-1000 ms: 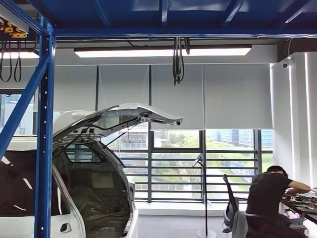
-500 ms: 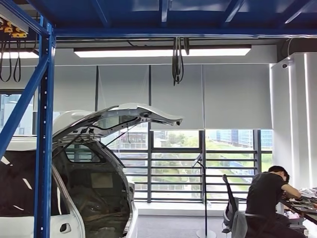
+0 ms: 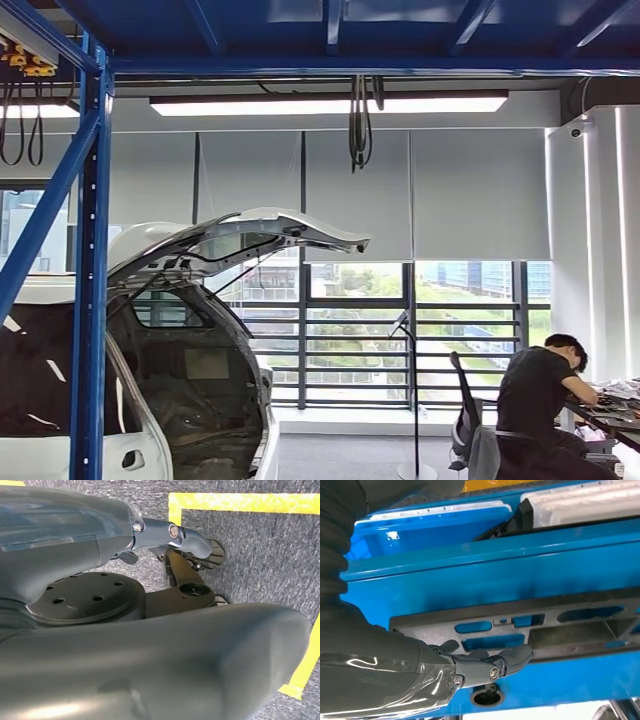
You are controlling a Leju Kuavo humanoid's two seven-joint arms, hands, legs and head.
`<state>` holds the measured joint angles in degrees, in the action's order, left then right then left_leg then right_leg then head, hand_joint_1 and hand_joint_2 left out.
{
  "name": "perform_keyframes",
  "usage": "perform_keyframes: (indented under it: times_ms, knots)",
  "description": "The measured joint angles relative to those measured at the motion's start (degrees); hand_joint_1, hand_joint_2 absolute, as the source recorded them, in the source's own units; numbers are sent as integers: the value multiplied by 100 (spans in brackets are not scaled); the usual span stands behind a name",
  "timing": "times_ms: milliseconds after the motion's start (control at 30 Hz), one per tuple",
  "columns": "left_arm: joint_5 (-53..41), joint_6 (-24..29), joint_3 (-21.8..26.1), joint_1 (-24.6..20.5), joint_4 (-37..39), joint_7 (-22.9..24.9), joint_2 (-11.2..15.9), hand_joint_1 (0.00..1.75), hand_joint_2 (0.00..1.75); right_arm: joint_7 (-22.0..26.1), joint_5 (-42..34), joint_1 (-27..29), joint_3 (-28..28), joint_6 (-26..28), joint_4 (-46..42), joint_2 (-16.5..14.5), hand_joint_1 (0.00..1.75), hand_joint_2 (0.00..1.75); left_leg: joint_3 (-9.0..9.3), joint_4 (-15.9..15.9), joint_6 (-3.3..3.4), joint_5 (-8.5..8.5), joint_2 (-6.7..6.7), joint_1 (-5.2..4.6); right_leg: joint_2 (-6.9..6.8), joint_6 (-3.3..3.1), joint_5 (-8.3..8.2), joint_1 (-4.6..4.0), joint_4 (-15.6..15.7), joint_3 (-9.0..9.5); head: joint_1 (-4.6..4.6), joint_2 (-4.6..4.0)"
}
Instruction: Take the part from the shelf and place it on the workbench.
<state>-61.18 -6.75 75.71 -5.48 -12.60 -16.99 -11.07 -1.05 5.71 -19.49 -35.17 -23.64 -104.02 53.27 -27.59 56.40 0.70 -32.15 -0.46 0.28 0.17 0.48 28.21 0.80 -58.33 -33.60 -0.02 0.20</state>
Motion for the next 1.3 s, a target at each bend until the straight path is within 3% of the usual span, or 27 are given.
perform_keyframes:
  times_ms: [433, 867, 1067, 1300]
  knots:
    - [3, 15, 0, -1, 3, 58, -97, 0, 0, 170, 238, -785, -1127, 172, 1009, -381, 0, 175, 1, 0, 0, 0, 0, 2, -1, 0, 0, 0, 0, 2, 0, 0]
    - [-1, 27, 0, 2, 3, 21, -97, 0, 0, 356, 1155, -695, -1472, 874, 1719, -798, 0, 175, 2, 0, 0, 0, -1, 1, -3, 0, 0, -1, 0, 3, 0, 0]
    - [-2, 65, 0, 4, 3, 2, -97, 0, 0, 350, 2702, -343, -1326, 1365, 1753, -1039, 0, 175, 5, 0, 0, 0, -1, 2, -2, 0, 0, -1, 0, 5, 0, 0]
    - [-4, 126, 0, 4, 3, -7, -97, 0, 0, 410, 4993, 284, -881, 2119, 1660, -1708, 0, 175, 6, -1, -1, 0, -1, 8, -1, -1, 0, -4, -1, 6, 0, 0]
